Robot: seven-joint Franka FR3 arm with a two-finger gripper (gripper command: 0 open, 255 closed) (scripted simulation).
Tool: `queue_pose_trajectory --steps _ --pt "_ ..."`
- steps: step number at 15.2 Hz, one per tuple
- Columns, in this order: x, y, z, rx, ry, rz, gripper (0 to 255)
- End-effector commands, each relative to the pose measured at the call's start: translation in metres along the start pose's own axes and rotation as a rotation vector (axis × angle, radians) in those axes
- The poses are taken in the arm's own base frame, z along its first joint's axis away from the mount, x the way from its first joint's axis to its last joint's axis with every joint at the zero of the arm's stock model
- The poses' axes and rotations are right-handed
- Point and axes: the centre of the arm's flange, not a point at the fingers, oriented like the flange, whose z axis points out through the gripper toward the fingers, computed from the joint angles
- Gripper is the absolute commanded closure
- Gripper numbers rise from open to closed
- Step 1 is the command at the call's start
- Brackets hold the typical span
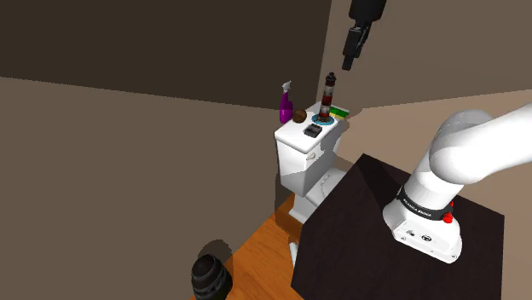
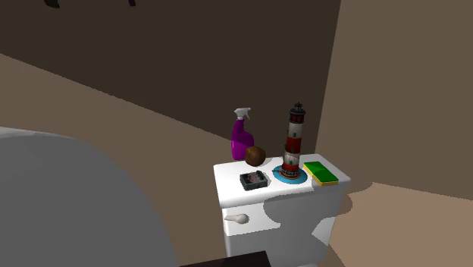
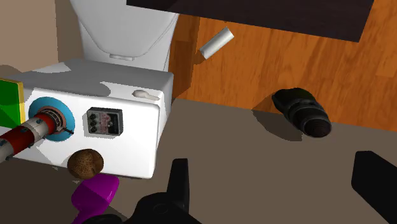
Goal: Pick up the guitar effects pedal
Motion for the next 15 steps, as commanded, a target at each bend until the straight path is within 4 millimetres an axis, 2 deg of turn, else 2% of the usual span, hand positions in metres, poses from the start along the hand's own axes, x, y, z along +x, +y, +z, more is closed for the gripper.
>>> queue_pose_trajectory --steps 1,8,15 --pt "0.000 0.000 0.000 0.000 0.000 0.000 0" --pt "0.045 -0.005 0.082 -0.097 -0.001 0.179 0" --pt "0.089 0.005 0.163 -0.195 -0.002 0.358 0"
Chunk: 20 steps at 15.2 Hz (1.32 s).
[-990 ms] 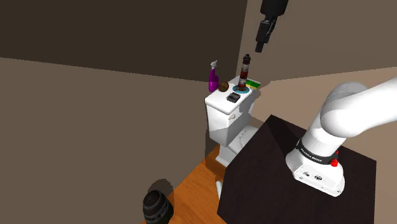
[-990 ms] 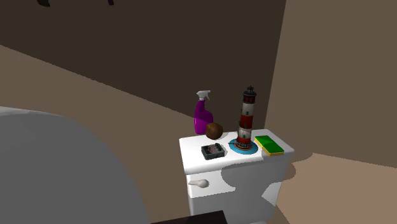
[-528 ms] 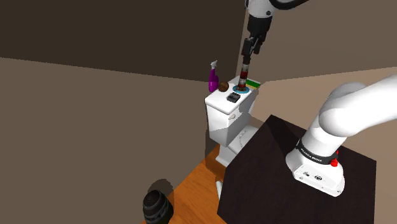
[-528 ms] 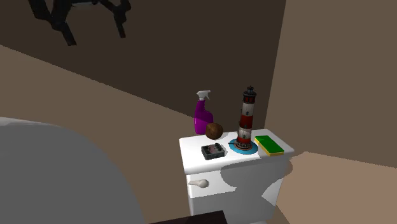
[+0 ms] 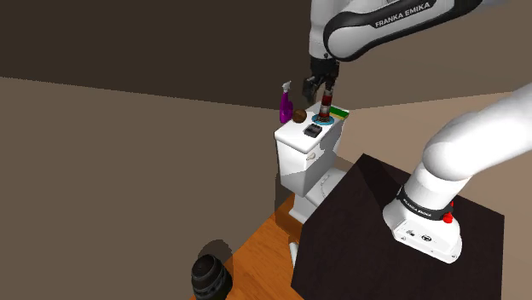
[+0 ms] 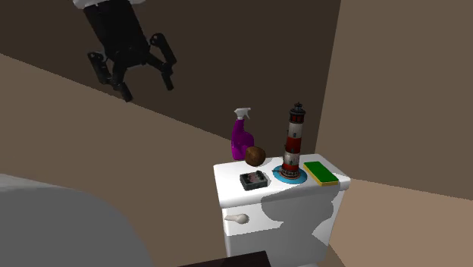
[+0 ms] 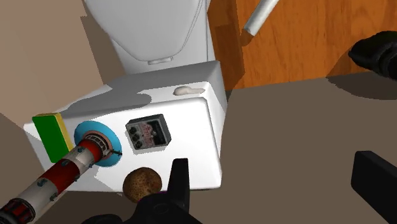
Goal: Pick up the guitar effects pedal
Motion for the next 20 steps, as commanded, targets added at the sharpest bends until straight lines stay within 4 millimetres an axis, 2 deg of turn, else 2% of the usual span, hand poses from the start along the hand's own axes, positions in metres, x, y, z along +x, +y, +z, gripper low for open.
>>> queue_pose_trajectory --steps 1,10,20 --pt "0.012 -0.005 0.023 -0.027 0.002 0.054 0" --pt "0.070 -0.003 0.128 -0.152 0.000 0.284 0" --pt "0.129 0.029 0.243 -0.291 -0.001 0.540 0"
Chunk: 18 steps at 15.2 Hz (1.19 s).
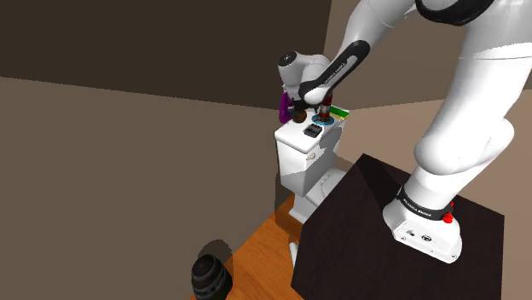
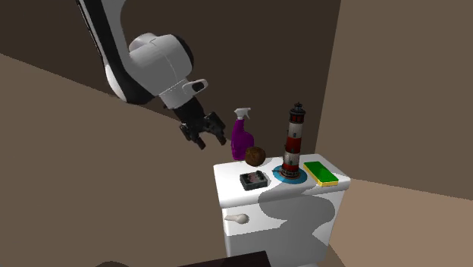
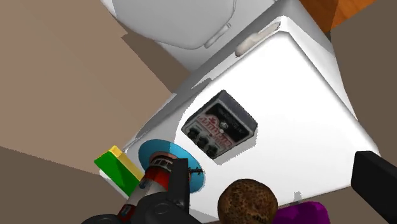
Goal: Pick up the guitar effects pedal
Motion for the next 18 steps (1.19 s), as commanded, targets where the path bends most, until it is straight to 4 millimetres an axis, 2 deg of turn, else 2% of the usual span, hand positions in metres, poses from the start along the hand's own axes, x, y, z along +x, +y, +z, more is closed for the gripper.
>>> queue_pose_trajectory --steps 1,8,15,18 --pt "0.015 -0.004 0.025 -0.030 0.001 0.054 0" --pt "0.059 -0.005 0.107 -0.127 0.000 0.233 0" --pt "0.102 0.010 0.187 -0.223 0.000 0.411 0" --pt "0.098 0.004 0.201 -0.223 0.000 0.411 0"
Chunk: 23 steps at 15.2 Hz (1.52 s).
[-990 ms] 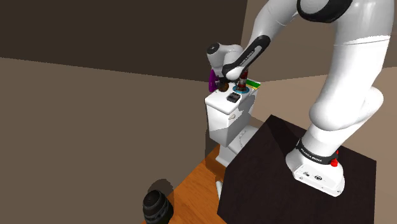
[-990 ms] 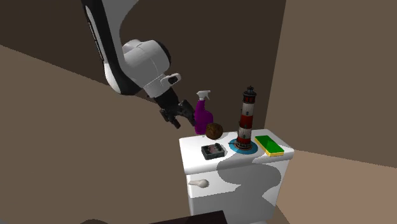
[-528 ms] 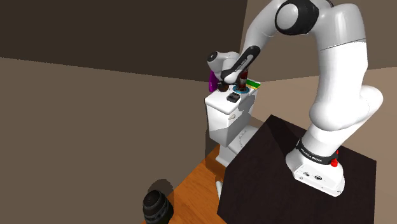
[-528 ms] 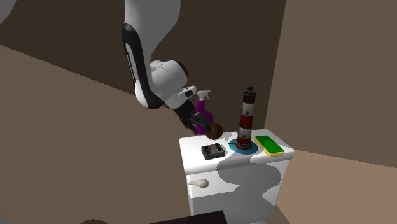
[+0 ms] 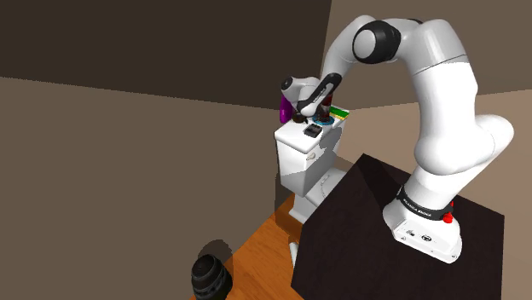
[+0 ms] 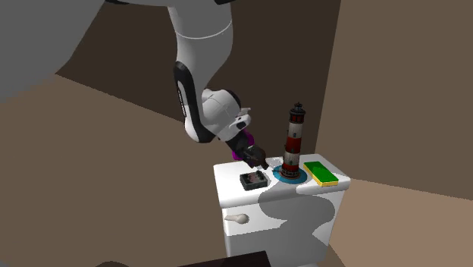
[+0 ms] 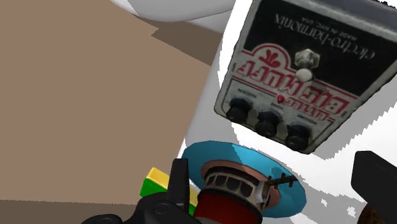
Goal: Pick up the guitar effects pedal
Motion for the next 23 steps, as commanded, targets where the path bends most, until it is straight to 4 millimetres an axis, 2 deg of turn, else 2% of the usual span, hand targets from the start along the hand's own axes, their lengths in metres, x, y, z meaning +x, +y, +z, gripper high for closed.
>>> queue_pose_trajectory --steps 1,4,7,8,17,23 --pt "-0.004 -0.006 0.010 -0.001 0.000 0.003 0" --pt "-0.011 -0.012 0.022 -0.001 0.000 0.003 0" --pt "-0.013 -0.014 0.025 -0.001 0.000 0.003 0" --pt "-0.013 -0.014 0.024 -0.001 0.000 0.003 255" --pt "-0.013 -0.014 0.025 -0.001 0.000 0.003 255" --pt "0.002 0.000 0.000 -0.001 0.000 0.003 255"
